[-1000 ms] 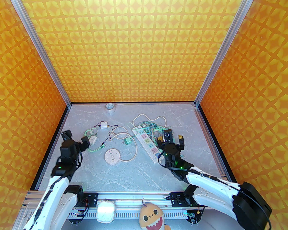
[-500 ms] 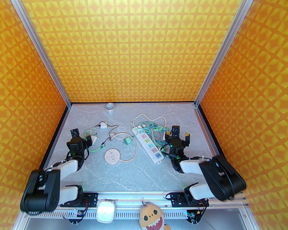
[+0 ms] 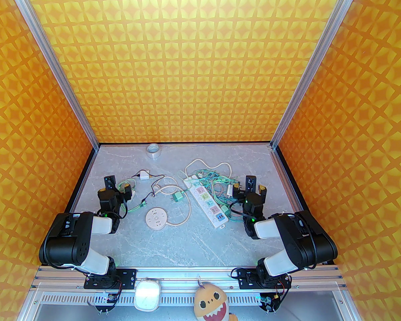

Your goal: Pull the plug off the socket

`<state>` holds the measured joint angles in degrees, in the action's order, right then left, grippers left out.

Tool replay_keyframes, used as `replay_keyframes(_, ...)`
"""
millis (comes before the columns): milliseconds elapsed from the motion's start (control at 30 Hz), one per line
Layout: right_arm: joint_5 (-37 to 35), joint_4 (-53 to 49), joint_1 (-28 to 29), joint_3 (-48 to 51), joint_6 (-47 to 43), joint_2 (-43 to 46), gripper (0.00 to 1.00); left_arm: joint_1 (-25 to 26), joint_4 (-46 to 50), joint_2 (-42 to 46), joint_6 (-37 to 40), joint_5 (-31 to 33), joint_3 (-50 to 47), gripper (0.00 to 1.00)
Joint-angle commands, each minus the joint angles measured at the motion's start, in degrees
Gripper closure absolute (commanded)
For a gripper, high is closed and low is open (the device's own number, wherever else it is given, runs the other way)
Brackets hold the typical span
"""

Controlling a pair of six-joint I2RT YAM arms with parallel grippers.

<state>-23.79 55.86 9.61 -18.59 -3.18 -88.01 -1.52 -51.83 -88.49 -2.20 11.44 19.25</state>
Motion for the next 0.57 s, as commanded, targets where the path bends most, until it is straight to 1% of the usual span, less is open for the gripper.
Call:
replay_keyframes(0,1.31,-2.44,-0.73,-1.14,2.56,1.17,0.02,-0.34,-1.94,-0.3,1.18,-1.25,1.17,0.01)
replay_keyframes(67,1.82,-5.03,-0.86,-2.48,2.72,0.88,0.02,-0.33,-1.63,-0.18,1.23,-1.25,1.32,0.01)
replay_keyframes(533,2.0,-4.61,-0.99,-2.32,2.56,0.89,0.01,-0.26,-1.87,-0.29,1.32,-1.27,1.32,0.01)
